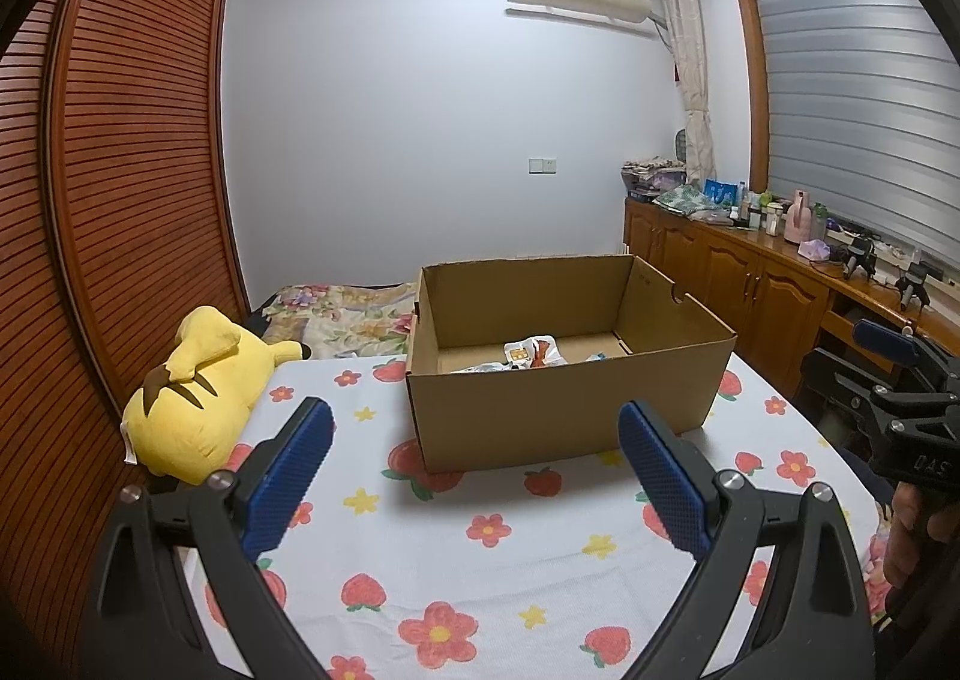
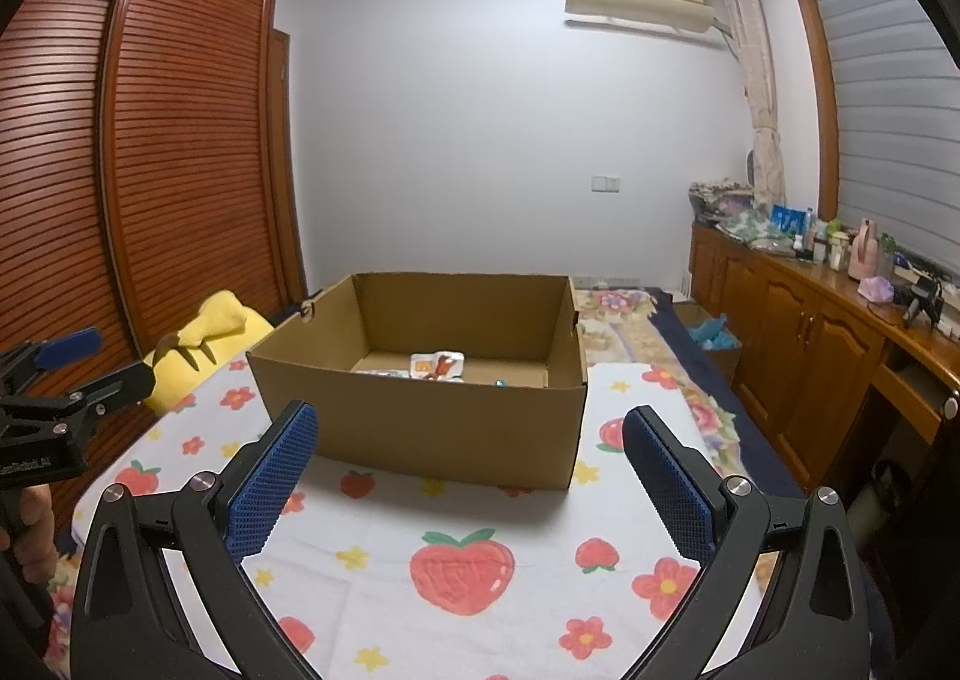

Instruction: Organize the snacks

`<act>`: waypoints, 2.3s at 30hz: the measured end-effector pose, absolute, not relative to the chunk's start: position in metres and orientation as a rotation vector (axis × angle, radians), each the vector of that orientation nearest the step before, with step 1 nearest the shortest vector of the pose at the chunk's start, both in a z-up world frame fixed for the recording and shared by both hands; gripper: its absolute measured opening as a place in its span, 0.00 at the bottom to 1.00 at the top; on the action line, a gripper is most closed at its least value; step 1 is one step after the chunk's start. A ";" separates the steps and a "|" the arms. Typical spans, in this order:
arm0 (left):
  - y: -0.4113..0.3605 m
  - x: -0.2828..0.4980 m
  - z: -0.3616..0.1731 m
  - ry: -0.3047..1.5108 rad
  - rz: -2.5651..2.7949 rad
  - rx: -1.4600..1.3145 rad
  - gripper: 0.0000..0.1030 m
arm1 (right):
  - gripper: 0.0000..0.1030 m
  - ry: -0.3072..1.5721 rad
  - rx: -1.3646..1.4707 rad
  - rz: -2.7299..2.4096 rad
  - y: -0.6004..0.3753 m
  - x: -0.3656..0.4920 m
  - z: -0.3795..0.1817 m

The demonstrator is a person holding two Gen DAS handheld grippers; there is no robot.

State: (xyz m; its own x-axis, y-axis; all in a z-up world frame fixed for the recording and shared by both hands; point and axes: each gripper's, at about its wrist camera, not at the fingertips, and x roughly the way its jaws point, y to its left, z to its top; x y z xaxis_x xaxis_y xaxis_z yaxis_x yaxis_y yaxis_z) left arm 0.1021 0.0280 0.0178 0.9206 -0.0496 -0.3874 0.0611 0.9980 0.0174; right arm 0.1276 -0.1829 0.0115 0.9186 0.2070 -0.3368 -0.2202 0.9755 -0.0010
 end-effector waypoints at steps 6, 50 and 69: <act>0.028 0.101 0.019 0.399 -0.058 0.029 0.94 | 1.00 0.342 -0.039 0.220 -0.183 0.128 0.011; 0.030 0.097 0.018 0.396 -0.055 0.023 0.94 | 1.00 0.339 -0.037 0.212 -0.188 0.126 0.012; 0.028 0.095 0.018 0.393 -0.057 0.023 0.94 | 1.00 0.338 -0.035 0.212 -0.188 0.126 0.012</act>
